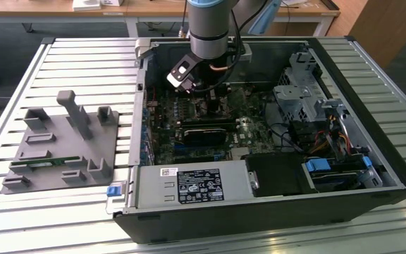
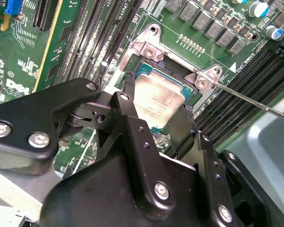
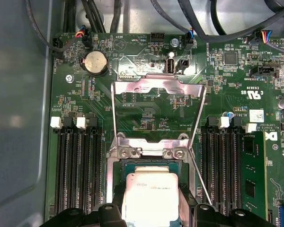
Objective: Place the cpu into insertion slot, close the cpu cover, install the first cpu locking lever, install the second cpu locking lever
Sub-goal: 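Place the cpu into insertion slot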
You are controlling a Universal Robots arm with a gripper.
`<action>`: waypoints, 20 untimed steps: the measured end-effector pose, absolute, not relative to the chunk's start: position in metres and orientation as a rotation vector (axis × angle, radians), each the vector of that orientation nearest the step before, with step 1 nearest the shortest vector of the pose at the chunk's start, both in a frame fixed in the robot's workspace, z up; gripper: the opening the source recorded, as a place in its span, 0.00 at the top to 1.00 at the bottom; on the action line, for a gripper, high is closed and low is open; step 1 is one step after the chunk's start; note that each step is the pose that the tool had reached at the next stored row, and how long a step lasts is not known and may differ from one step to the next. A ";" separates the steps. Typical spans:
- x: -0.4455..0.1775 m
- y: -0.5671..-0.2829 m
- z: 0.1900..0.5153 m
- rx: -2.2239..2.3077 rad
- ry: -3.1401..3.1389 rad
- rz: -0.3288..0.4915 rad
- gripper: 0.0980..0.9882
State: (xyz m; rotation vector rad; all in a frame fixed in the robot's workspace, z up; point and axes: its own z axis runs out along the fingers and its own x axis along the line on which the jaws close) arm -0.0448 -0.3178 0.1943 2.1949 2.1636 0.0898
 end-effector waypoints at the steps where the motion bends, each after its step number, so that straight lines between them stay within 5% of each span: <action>1: -0.045 -0.318 0.194 2.195 2.164 0.090 0.52; 5: -0.045 -0.318 0.194 2.195 2.164 0.091 0.44; 20: -0.045 -0.318 0.202 2.195 2.164 0.090 0.44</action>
